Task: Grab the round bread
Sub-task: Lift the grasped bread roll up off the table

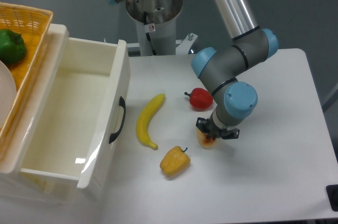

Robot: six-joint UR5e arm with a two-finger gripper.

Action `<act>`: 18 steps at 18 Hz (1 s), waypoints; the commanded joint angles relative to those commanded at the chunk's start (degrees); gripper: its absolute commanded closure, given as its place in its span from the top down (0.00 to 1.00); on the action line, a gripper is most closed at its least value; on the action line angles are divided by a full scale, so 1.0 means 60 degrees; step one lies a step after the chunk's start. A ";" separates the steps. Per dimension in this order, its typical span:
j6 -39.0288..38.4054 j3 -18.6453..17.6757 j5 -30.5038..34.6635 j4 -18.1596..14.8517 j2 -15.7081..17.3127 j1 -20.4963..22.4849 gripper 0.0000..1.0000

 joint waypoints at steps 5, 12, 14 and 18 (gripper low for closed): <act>0.0117 0.0264 -0.0015 -0.0059 0.0263 0.0000 0.00; 0.1273 0.0264 -0.0073 -0.0073 0.0790 0.0029 0.00; 0.1580 0.0250 -0.0073 -0.0088 0.0937 0.0058 0.00; 0.2649 0.0235 -0.0132 -0.0380 0.1318 0.0234 0.00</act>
